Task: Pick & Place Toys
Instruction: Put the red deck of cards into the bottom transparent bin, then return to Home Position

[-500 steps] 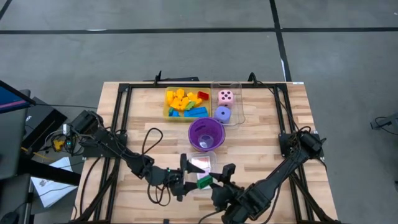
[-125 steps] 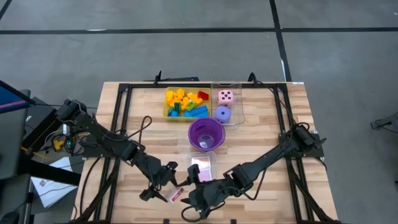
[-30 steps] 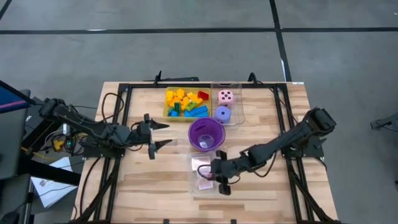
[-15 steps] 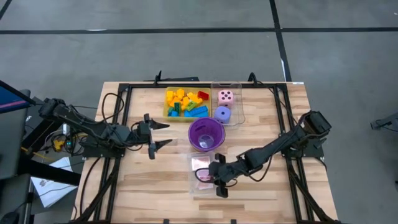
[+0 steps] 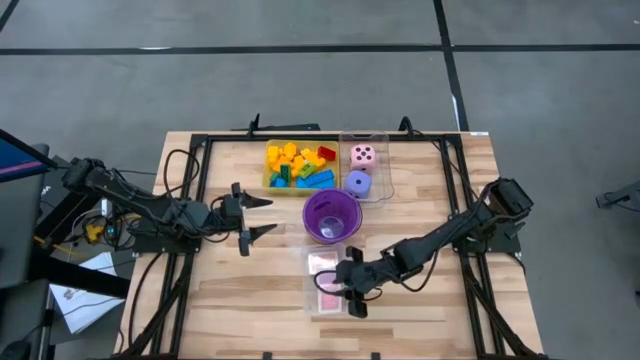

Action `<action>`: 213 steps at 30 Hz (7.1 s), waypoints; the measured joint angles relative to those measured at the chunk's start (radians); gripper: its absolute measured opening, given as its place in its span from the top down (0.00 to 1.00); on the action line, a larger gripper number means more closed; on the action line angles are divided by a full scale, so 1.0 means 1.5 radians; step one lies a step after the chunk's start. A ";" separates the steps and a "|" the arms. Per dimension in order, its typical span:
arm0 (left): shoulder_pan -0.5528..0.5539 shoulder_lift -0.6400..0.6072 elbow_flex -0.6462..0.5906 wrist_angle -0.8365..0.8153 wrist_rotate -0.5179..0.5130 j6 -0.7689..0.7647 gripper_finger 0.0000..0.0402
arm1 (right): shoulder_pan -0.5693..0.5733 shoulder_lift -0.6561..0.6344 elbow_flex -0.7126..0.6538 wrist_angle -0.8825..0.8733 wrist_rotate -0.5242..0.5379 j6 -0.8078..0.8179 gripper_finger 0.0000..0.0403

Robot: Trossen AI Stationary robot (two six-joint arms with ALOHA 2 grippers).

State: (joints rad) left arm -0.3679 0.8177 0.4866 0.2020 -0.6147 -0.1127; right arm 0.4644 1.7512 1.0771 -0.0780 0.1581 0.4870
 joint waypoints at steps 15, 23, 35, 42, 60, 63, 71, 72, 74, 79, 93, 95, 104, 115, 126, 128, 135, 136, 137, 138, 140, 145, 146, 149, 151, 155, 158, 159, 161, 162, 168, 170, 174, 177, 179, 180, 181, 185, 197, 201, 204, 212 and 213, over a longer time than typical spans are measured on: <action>0.000 0.000 0.001 0.000 0.037 0.002 0.26 | 0.060 -0.100 0.001 0.023 0.031 -0.066 0.52; 0.000 0.000 0.001 0.000 0.047 0.032 0.26 | 0.226 -0.186 0.001 -0.025 0.329 -0.131 0.53; 0.004 0.000 -0.074 0.136 0.044 0.170 0.44 | 0.389 -0.272 -0.157 -0.162 0.719 0.155 0.66; 0.019 -0.019 -0.132 0.137 0.047 0.182 0.82 | 0.334 -0.320 -0.284 -0.117 0.710 0.257 0.83; 0.109 -0.306 -0.316 0.169 0.292 0.158 1.00 | 0.284 -0.329 -0.343 0.132 0.588 0.061 0.99; 0.109 -0.355 -0.320 0.114 0.294 0.157 0.99 | 0.289 -0.329 -0.343 0.131 0.588 0.063 1.00; 0.109 -0.471 -0.320 -0.044 0.360 0.155 1.00 | 0.319 -0.328 -0.343 0.130 0.591 0.076 1.00; 0.109 -0.487 -0.320 -0.064 0.357 0.157 1.00 | 0.320 -0.328 -0.345 0.133 0.592 0.077 1.00; 0.109 -0.520 -0.320 -0.102 0.357 0.158 1.00 | 0.324 -0.328 -0.360 0.156 0.594 0.077 1.00; 0.110 -0.544 -0.318 -0.110 0.356 0.175 0.99 | 0.323 -0.328 -0.421 0.214 0.594 0.112 1.00; 0.110 -0.486 -0.317 -0.102 0.308 0.178 0.98 | 0.247 -0.328 -0.597 0.646 0.448 -0.081 1.00; 0.110 -0.472 -0.318 -0.090 0.306 0.178 0.98 | 0.213 -0.328 -0.617 0.731 0.377 -0.153 1.00; 0.110 -0.420 -0.318 -0.072 0.308 0.177 0.97 | 0.008 -0.366 -0.713 0.841 0.131 -0.209 1.00; 0.110 -0.377 -0.318 -0.070 0.309 0.177 0.97 | -0.254 -0.466 -0.714 0.726 -0.160 -0.233 1.00; 0.110 -0.356 -0.318 -0.070 0.309 0.177 0.96 | -0.398 -0.718 -0.714 0.439 -0.228 -0.204 1.00; 0.110 -0.356 -0.318 -0.069 0.309 0.176 0.96 | -0.403 -0.781 -0.714 0.376 -0.218 -0.202 1.00; 0.110 -0.356 -0.317 -0.069 0.309 0.176 0.96 | -0.348 -0.981 -0.714 0.200 -0.119 -0.201 1.00; 0.110 -0.356 -0.317 -0.069 0.309 0.176 0.96 | -0.337 -1.007 -0.714 0.175 -0.117 -0.205 1.00; 0.110 -0.356 -0.317 -0.069 0.309 0.176 0.96 | -0.324 -1.033 -0.714 0.150 -0.115 -0.208 1.00; 0.110 -0.356 -0.317 -0.069 0.309 0.176 0.96 | -0.311 -1.057 -0.714 0.124 -0.115 -0.210 1.00; 0.110 -0.356 -0.317 -0.069 0.309 0.176 0.96 | -0.287 -1.103 -0.714 0.079 -0.113 -0.214 1.00; 0.110 -0.356 -0.317 -0.069 0.309 0.176 0.96 | -0.239 -1.167 -0.713 0.059 -0.103 -0.237 1.00; 0.110 -0.356 -0.317 -0.069 0.309 0.176 0.96 | -0.233 -1.166 -0.712 0.058 -0.100 -0.244 1.00; 0.110 -0.356 -0.317 -0.069 0.308 0.176 0.96 | -0.224 -1.152 -0.712 0.057 -0.090 -0.256 1.00; 0.110 -0.356 -0.317 -0.068 0.308 0.176 0.96 | -0.225 -1.137 -0.712 0.056 -0.088 -0.256 1.00; 0.110 -0.356 -0.317 -0.062 0.308 0.176 0.96 | -0.225 -1.113 -0.711 0.055 -0.088 -0.196 1.00; 0.110 -0.356 -0.317 -0.058 0.308 0.176 0.96 | -0.224 -1.102 -0.711 0.055 -0.088 -0.142 1.00; 0.110 -0.356 -0.317 -0.059 0.309 0.176 0.96 | -0.224 -1.099 -0.711 0.055 -0.088 -0.130 1.00; 0.110 -0.356 -0.317 -0.058 0.308 0.176 0.96 | -0.227 -1.097 -0.711 0.054 -0.088 -0.134 1.00; 0.110 -0.356 -0.317 -0.059 0.309 0.176 0.96 | -0.231 -1.097 -0.711 0.054 -0.088 -0.143 1.00; 0.110 -0.356 -0.317 -0.058 0.309 0.176 0.96 | -0.238 -1.099 -0.711 0.054 -0.087 -0.165 1.00; 0.110 -0.356 -0.317 -0.059 0.309 0.176 0.96 | -0.238 -1.098 -0.711 0.054 -0.088 -0.165 1.00; 0.110 -0.356 -0.317 -0.059 0.309 0.176 0.97 | -0.238 -1.098 -0.711 0.053 -0.088 -0.167 1.00; 0.110 -0.356 -0.317 -0.059 0.309 0.176 0.97 | -0.238 -1.098 -0.711 0.053 -0.088 -0.167 1.00; 0.110 -0.356 -0.317 -0.059 0.308 0.176 0.97 | -0.238 -1.098 -0.711 0.053 -0.088 -0.167 1.00; 0.110 -0.356 -0.317 -0.059 0.308 0.176 0.97 | -0.238 -1.098 -0.711 0.053 -0.088 -0.167 1.00; 0.110 -0.356 -0.317 -0.059 0.308 0.176 0.97 | -0.238 -1.098 -0.711 0.053 -0.088 -0.167 1.00; 0.110 -0.356 -0.317 -0.059 0.308 0.176 0.97 | -0.238 -1.098 -0.711 0.053 -0.088 -0.167 1.00; 0.110 -0.356 -0.317 -0.059 0.309 0.176 0.97 | -0.238 -1.098 -0.711 0.053 -0.087 -0.167 1.00; 0.110 -0.356 -0.317 -0.059 0.308 0.176 0.97 | -0.238 -1.098 -0.711 0.053 -0.087 -0.167 1.00; 0.110 -0.356 -0.317 -0.059 0.309 0.176 0.97 | -0.238 -1.098 -0.711 0.053 -0.087 -0.167 1.00; 0.110 -0.356 -0.317 -0.059 0.309 0.176 0.97 | -0.238 -1.098 -0.710 0.053 -0.087 -0.167 1.00; 0.110 -0.356 -0.317 -0.059 0.308 0.176 0.97 | -0.238 -1.098 -0.710 0.053 -0.087 -0.167 1.00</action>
State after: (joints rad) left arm -0.2027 0.2832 0.0109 0.1134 -0.1520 0.1520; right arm 0.1081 0.1036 0.0116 0.0013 0.0269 0.2363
